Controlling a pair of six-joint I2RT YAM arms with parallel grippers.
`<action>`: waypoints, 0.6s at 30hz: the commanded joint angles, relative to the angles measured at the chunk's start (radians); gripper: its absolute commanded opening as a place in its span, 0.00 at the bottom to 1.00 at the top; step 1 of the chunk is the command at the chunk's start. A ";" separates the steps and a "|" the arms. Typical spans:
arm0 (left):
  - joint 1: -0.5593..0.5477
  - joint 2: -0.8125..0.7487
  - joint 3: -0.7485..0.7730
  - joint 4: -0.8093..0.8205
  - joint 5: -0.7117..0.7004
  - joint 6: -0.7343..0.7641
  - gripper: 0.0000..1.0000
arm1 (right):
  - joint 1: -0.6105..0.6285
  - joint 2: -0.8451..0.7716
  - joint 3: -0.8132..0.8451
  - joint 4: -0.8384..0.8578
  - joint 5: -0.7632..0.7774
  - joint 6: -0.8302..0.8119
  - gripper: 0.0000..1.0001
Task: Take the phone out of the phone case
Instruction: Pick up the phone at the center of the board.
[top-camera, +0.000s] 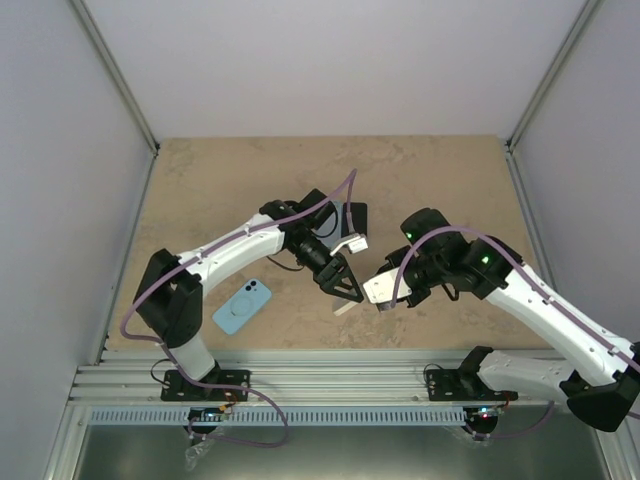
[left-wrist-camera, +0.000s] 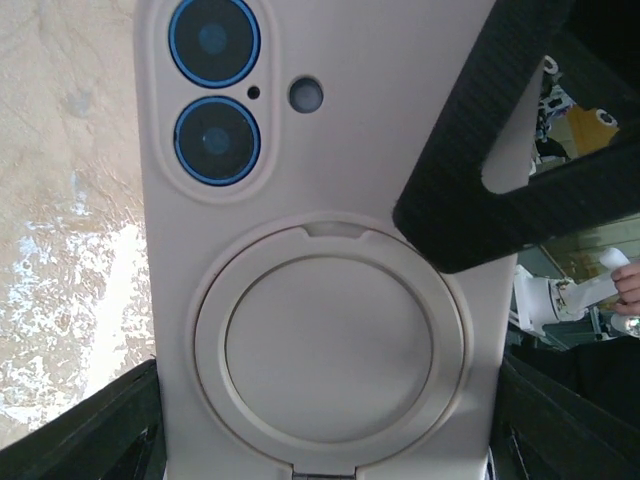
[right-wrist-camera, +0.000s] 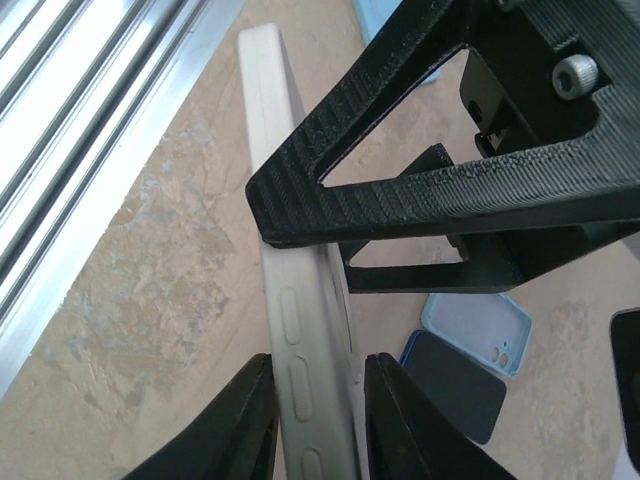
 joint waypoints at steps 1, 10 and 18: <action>0.003 0.010 0.039 -0.024 0.091 0.036 0.32 | 0.035 -0.005 -0.019 0.014 0.077 -0.022 0.25; 0.003 0.028 0.049 -0.047 0.117 0.041 0.32 | 0.109 -0.003 -0.036 0.038 0.202 -0.029 0.28; 0.005 0.022 0.063 -0.048 0.083 0.041 0.49 | 0.118 -0.007 -0.031 0.045 0.194 0.003 0.01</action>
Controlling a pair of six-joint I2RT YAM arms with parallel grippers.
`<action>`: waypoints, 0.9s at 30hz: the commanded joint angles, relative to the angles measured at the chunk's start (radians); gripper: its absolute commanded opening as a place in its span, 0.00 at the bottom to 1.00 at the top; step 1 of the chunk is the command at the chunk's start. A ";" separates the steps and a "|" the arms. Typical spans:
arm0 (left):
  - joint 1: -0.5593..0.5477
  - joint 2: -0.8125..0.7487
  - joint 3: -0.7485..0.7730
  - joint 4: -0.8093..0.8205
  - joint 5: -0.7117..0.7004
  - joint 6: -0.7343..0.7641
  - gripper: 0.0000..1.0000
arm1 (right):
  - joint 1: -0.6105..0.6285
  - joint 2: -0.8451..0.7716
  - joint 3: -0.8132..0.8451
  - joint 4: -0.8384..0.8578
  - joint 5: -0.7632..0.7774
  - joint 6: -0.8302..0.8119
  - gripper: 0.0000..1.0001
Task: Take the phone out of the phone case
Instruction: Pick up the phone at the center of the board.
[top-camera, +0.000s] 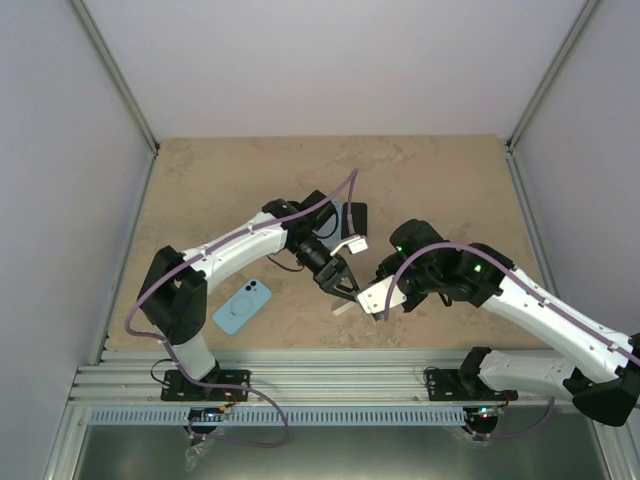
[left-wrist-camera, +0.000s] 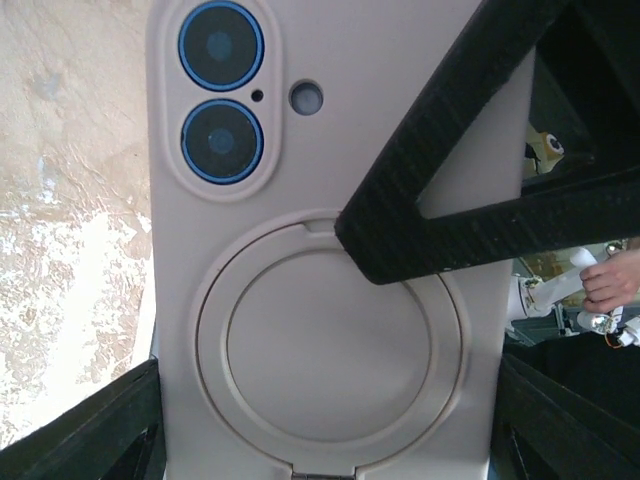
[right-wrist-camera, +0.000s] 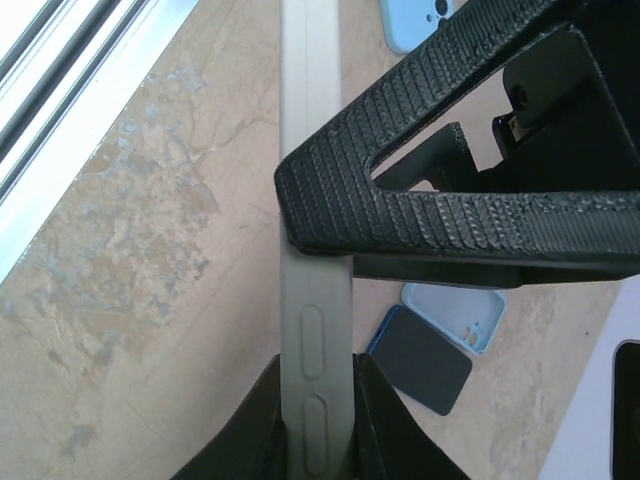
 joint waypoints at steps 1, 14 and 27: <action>0.007 -0.011 0.059 -0.017 0.024 0.036 0.54 | 0.005 -0.008 -0.001 0.010 -0.005 0.054 0.01; 0.223 -0.178 0.143 -0.054 -0.005 0.131 0.99 | -0.085 -0.039 0.019 0.071 -0.296 0.291 0.01; 0.232 -0.454 0.022 -0.057 -0.116 0.220 0.91 | -0.246 -0.063 0.005 0.171 -0.619 0.560 0.01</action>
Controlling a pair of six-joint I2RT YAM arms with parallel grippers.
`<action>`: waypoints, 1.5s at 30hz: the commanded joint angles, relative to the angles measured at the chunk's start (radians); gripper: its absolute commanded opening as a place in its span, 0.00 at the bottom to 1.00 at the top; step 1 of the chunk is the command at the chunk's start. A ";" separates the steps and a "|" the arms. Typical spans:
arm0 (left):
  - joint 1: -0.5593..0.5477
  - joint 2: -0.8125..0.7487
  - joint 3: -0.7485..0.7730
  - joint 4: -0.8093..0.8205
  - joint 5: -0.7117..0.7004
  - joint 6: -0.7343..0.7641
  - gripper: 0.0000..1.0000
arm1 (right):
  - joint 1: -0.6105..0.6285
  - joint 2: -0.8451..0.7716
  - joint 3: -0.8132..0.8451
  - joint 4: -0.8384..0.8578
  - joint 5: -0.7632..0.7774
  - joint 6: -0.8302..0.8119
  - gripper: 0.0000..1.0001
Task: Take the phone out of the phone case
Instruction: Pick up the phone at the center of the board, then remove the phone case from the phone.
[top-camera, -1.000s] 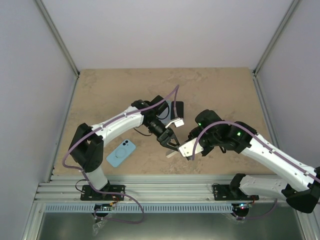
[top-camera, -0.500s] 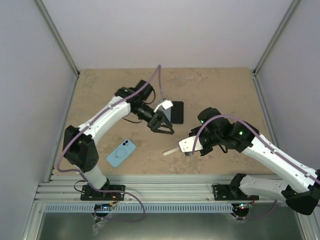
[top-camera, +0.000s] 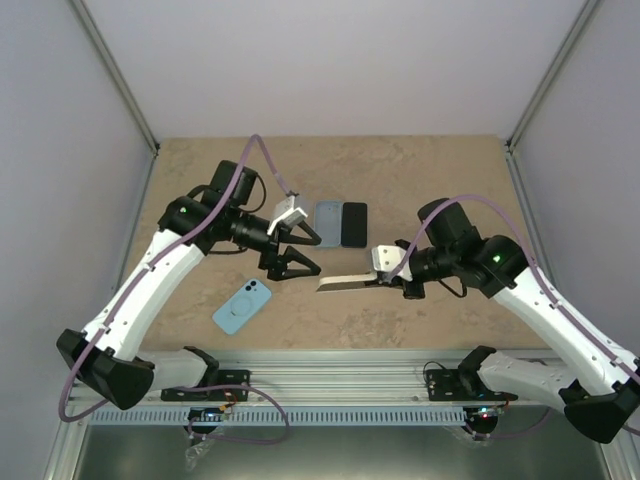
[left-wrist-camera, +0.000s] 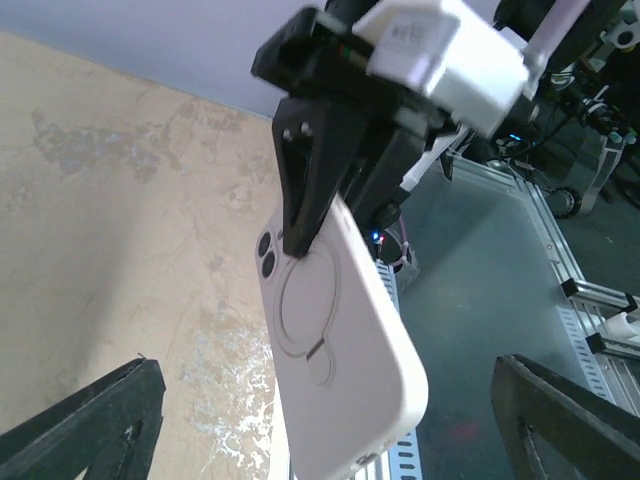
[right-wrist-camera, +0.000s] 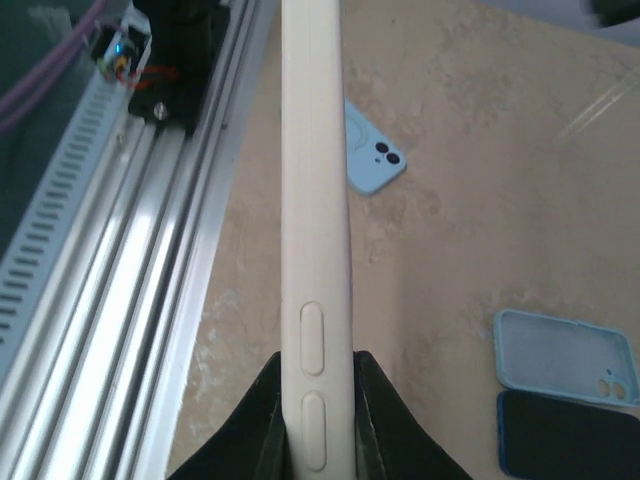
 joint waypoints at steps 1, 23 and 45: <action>-0.002 -0.018 -0.034 -0.026 -0.047 0.075 0.89 | -0.053 -0.026 0.005 0.096 -0.193 0.141 0.01; -0.175 0.034 0.002 -0.062 -0.289 0.142 0.50 | -0.110 0.039 -0.014 0.049 -0.246 0.141 0.01; -0.250 0.053 0.047 0.002 -0.461 0.102 0.00 | -0.110 0.124 0.067 0.000 -0.247 0.142 0.07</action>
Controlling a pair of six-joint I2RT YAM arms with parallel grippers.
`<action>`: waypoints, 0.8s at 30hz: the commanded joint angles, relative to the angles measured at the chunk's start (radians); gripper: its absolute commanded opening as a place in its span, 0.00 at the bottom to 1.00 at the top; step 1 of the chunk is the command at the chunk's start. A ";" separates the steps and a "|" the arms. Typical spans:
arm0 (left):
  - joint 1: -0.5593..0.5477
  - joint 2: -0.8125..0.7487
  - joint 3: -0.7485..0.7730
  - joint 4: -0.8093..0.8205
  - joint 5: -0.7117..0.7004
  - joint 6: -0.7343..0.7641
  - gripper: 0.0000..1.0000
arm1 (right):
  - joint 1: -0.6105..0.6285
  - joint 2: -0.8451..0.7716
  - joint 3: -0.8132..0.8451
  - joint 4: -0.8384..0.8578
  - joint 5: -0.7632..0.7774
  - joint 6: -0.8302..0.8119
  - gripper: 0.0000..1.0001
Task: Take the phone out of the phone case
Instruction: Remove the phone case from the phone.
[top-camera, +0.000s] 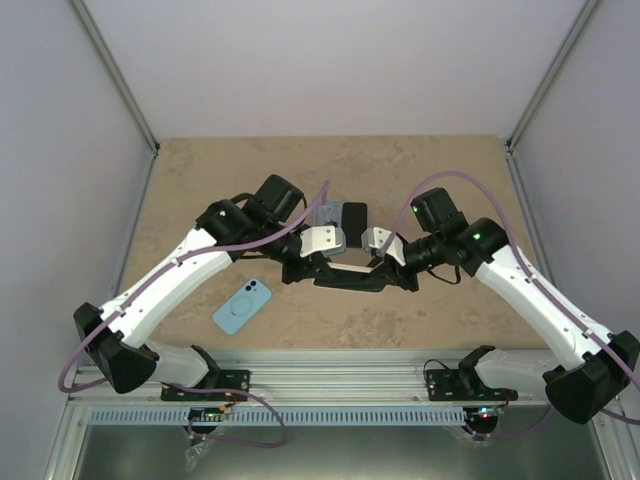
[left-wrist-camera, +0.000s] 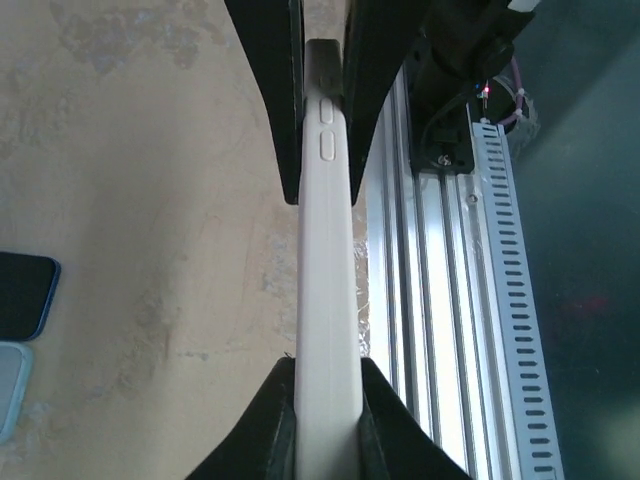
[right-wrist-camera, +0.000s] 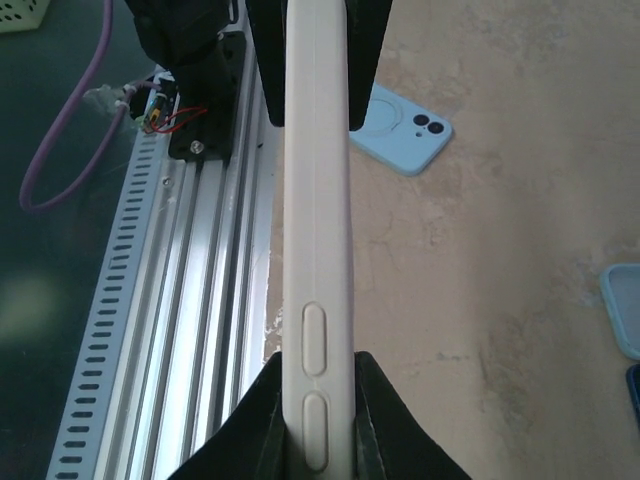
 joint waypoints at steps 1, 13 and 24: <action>-0.003 -0.035 0.018 0.069 -0.003 -0.068 0.00 | 0.005 -0.010 0.073 0.023 -0.049 -0.027 0.25; 0.319 -0.067 -0.059 0.436 0.411 -0.473 0.00 | -0.175 0.064 0.313 0.080 -0.206 0.154 0.98; 0.539 -0.134 -0.374 1.666 0.517 -1.530 0.00 | -0.366 0.107 0.277 0.697 -0.352 0.847 0.97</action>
